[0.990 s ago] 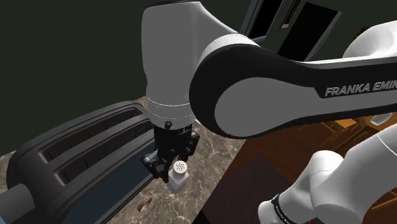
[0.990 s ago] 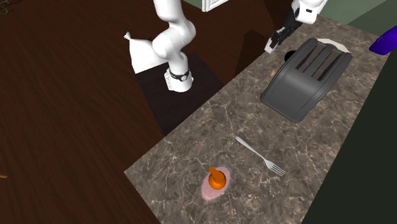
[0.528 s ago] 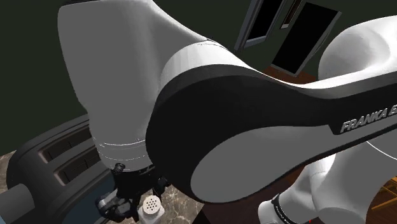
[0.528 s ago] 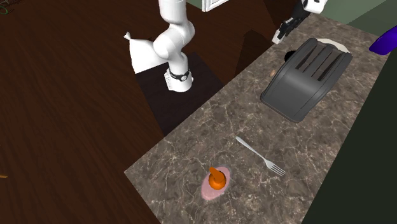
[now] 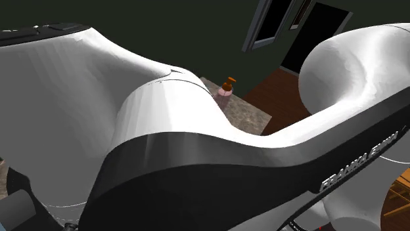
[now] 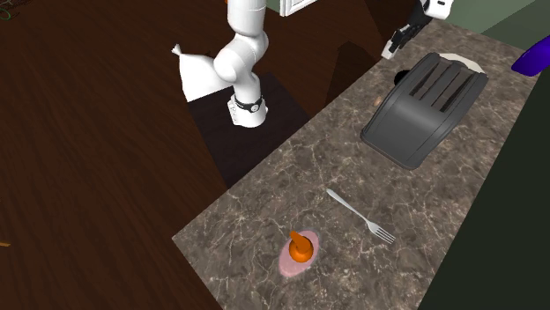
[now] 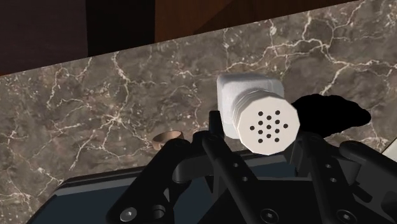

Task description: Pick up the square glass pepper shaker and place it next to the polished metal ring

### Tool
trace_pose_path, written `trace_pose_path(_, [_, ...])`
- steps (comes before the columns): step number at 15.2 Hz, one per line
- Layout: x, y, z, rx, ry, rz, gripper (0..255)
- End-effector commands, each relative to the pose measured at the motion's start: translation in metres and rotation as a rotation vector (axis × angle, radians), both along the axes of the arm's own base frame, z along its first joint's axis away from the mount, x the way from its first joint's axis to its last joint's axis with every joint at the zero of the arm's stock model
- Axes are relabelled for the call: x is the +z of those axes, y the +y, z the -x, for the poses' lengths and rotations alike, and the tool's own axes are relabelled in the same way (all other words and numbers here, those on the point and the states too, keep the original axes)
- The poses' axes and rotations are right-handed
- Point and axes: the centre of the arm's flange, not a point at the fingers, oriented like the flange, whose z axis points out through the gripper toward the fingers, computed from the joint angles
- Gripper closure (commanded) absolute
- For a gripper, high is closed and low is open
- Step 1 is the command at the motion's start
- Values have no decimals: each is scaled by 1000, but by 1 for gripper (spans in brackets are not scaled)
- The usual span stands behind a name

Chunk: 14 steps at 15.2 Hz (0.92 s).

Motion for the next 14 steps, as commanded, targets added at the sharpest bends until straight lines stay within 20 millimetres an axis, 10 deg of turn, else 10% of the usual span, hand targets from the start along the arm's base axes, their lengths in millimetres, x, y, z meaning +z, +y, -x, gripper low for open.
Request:
trace_pose_path(1, [-10,0,0,0,0,0,255])
trace_pose_path(14, [-78,0,0,0,0,0,255])
